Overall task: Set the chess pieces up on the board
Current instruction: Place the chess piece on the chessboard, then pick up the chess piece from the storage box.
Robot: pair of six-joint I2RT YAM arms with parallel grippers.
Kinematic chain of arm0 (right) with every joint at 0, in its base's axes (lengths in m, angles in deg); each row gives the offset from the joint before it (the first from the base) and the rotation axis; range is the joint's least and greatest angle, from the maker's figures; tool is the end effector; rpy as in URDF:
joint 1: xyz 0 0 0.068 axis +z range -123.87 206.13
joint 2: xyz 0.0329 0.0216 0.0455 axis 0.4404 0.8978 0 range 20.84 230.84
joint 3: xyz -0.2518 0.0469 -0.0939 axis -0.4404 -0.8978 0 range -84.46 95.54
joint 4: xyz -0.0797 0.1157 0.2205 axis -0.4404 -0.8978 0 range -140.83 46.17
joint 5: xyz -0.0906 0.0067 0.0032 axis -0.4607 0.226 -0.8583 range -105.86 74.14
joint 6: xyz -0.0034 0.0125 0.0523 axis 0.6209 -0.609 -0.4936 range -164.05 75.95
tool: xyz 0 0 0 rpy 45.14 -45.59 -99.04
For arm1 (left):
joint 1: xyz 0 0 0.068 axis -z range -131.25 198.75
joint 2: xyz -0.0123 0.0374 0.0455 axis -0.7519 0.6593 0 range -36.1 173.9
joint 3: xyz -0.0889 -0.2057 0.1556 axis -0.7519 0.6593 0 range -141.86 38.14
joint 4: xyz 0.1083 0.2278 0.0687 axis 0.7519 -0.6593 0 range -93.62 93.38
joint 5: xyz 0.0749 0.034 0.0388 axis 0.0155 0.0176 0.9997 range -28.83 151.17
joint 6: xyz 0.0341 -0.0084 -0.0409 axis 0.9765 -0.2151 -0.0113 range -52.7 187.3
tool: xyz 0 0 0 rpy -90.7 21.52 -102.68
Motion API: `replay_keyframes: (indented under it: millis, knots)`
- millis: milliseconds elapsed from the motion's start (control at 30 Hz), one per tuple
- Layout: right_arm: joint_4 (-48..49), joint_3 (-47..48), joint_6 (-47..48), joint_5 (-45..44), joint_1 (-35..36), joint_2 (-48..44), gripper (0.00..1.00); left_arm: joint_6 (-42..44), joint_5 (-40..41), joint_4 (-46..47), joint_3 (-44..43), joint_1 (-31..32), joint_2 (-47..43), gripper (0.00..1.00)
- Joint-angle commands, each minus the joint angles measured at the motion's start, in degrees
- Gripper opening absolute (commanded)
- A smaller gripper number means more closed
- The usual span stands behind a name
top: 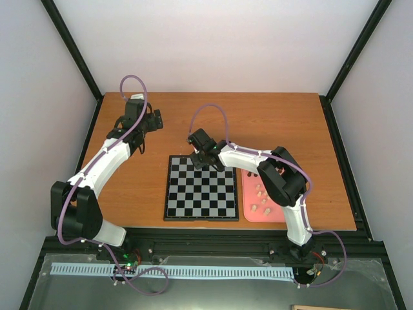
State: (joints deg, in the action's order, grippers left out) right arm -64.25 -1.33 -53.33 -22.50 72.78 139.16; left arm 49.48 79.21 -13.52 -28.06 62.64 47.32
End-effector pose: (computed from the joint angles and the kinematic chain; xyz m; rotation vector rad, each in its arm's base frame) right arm 0.3063 0.3185 0.1635 -0.7733 2.4289 0.2393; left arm 0.3238 -0.0688 0.3001 -0.2519 2.1185 0.0167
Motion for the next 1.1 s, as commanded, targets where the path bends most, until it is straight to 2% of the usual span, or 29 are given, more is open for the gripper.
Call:
replay_keyframes:
  millis: [0,100,300,400,767,833,1067]
  knots:
    - [-2.95,-1.58,0.31,1.23,0.54,-0.55,0.06,-0.63,0.44,0.15,-2.53,0.17,0.35,1.00]
    - [-2.74,-2.53,0.55,1.80,0.54,-1.33,0.12,-0.63,0.41,0.12,-2.54,0.17,0.54,1.00]
    - [-2.22,-3.45,0.99,3.63,0.63,-2.57,0.32,-0.62,0.28,0.14,-2.71,0.17,0.86,1.00]
    - [-1.61,-3.81,1.42,4.67,0.73,-3.43,0.39,-0.59,0.33,0.08,-2.68,0.16,0.73,1.00]
    - [-0.45,-4.56,1.50,4.48,0.98,-6.92,0.46,-0.52,0.41,-0.06,-2.63,0.17,0.50,1.00]
    - [-0.32,-5.40,1.26,2.69,0.98,-8.97,0.52,-0.43,0.49,-0.06,-2.62,0.17,0.40,1.00]
    - [-2.73,-10.83,0.50,-9.15,0.94,-20.67,0.60,-0.46,0.76,-0.16,-2.63,0.17,0.08,1.00]
